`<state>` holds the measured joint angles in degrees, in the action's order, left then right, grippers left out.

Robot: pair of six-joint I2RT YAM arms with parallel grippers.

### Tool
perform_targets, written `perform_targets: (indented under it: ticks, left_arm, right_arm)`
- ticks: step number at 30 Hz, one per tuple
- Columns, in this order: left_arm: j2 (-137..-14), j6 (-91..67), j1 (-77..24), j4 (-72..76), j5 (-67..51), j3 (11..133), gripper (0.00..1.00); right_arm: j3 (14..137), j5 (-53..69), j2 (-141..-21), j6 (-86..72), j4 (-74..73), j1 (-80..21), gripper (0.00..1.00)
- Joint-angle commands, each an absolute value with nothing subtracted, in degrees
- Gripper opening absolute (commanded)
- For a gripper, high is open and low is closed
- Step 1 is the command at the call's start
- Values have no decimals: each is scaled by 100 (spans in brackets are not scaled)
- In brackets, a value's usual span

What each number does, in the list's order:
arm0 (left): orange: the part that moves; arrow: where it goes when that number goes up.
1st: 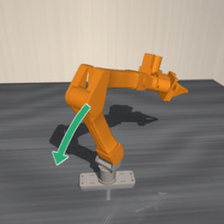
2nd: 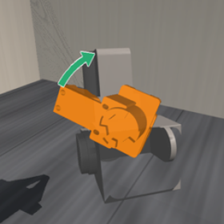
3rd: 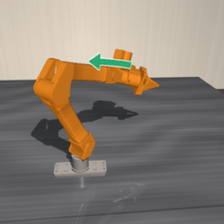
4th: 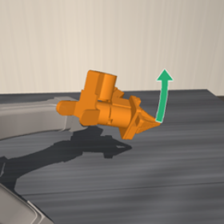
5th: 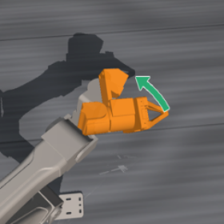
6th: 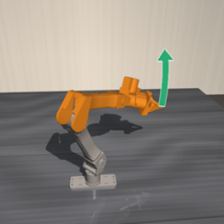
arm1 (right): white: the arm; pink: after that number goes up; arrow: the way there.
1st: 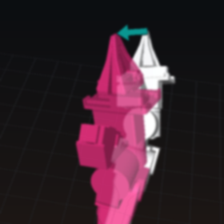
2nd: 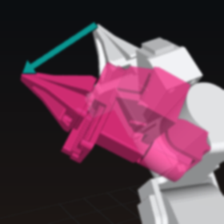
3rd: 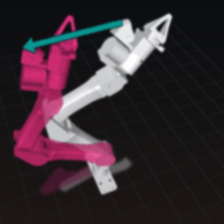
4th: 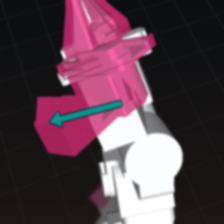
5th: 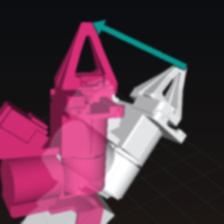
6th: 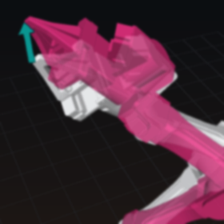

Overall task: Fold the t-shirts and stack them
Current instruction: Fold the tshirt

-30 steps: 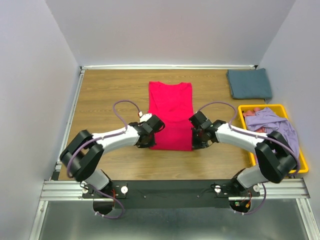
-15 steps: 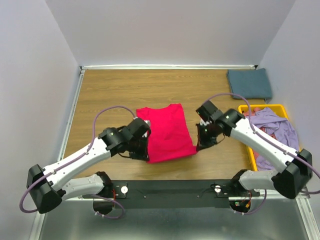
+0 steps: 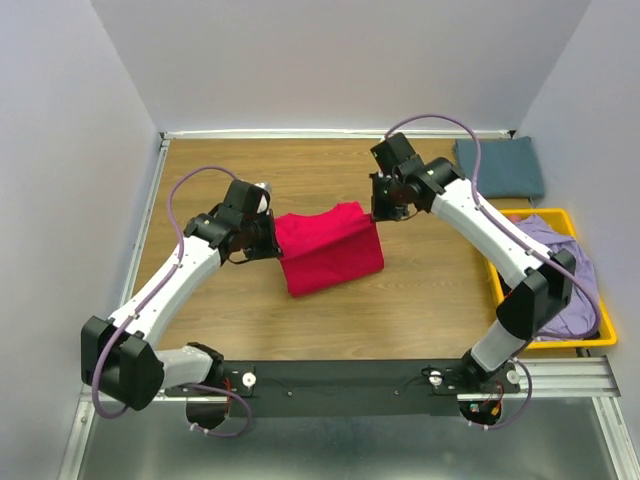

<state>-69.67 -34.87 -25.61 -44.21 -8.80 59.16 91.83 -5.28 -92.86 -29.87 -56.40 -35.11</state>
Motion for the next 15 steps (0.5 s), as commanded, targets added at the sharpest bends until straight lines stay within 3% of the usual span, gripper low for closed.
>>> perform_targets:
  ticks: [1, 15]
  left_arm:
    - [-7189, -2971, -2155, -4149, -879, 6187, 0]
    - [-8349, -2619, -1371, -2700, -791, 6179, 0]
  right_arm:
    - [9764, -861, -9710, -2585, -5397, -3331, 1]
    - [10723, -782, -11205, -2092, -4342, -2953, 1]
